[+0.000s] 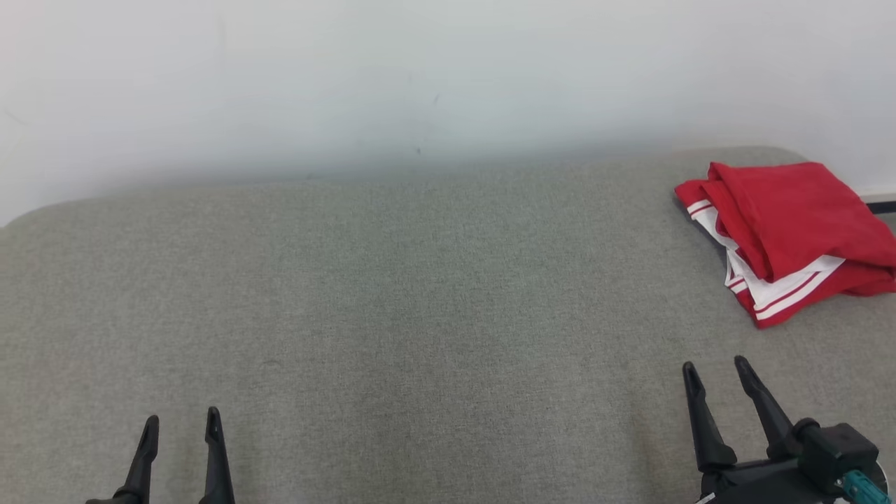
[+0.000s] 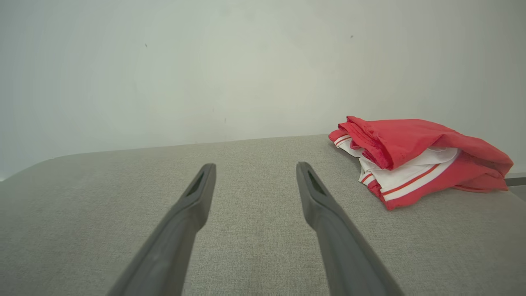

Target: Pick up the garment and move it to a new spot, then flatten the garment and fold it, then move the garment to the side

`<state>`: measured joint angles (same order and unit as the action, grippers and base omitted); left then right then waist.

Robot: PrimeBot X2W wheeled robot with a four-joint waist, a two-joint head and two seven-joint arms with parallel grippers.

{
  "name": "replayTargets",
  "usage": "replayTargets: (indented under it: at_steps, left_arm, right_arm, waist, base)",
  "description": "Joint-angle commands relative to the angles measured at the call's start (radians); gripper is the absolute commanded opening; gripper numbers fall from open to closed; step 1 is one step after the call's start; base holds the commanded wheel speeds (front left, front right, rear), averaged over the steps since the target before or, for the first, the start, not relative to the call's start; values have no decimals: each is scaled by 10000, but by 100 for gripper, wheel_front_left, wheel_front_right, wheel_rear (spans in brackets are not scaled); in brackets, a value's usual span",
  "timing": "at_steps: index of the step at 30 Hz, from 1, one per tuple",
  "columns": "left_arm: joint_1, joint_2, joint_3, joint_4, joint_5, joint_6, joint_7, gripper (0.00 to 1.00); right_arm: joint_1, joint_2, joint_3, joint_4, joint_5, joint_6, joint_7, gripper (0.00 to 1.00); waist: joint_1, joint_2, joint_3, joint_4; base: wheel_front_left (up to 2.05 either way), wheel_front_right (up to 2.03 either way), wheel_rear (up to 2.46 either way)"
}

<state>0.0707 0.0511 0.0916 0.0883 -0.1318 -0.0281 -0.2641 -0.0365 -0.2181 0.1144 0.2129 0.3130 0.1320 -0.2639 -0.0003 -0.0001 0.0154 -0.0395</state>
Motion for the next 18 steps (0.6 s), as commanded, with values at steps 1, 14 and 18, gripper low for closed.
replayTargets:
  at_steps: [1,14,18]
  left_arm:
    - [82,-4,10,38,-87,-52,6,100]
    - [72,-5,-41,208,40,-196,6,100]
    - [38,-5,-5,170,47,-249,6,100]
  right_arm:
    - [126,111,-132,-80,-26,-32,4,100]
    - [18,406,-296,-231,-410,-32,4,100]
    - [60,451,-272,-185,-418,-30,4,100]
  waist:
    - [3,1,-192,87]
    - [3,1,-369,122]
    - [3,1,-379,143]
  base:
    - [0,0,0]
    - [0,0,0]
    - [0,0,0]
